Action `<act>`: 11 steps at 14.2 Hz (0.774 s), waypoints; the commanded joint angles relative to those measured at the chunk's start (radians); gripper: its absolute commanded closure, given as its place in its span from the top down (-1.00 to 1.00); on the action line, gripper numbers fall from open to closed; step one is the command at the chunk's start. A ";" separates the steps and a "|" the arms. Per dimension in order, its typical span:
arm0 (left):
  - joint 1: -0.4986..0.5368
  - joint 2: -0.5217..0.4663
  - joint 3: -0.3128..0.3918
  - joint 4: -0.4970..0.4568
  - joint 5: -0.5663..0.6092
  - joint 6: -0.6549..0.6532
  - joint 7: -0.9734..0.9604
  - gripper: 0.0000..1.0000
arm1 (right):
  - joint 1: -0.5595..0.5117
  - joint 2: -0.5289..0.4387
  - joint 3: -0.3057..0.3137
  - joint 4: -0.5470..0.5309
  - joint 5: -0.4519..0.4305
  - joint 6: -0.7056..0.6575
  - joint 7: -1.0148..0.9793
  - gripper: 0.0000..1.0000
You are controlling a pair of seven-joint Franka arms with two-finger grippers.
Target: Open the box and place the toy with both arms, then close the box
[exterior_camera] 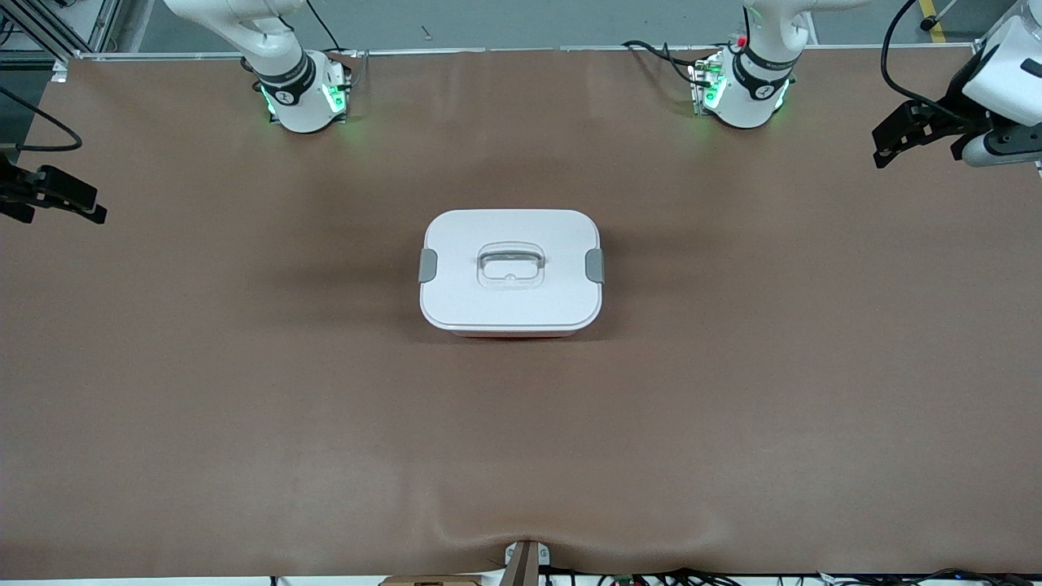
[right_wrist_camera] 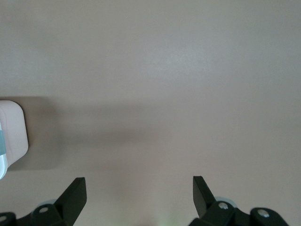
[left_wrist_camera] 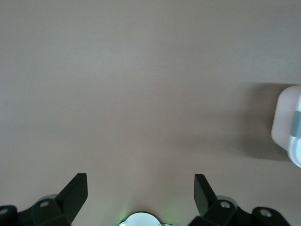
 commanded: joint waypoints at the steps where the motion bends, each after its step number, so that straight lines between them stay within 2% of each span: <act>1: 0.002 0.001 0.008 0.018 -0.038 0.001 0.013 1.00 | -0.019 0.005 0.007 0.013 -0.012 -0.012 -0.015 1.00; 9: 0.009 0.053 0.008 0.072 -0.033 0.000 0.015 1.00 | -0.028 0.007 0.012 0.009 0.000 0.006 -0.055 1.00; 11: 0.007 0.056 0.008 0.076 -0.033 0.000 0.014 1.00 | -0.028 0.004 0.012 0.003 0.008 0.006 0.007 1.00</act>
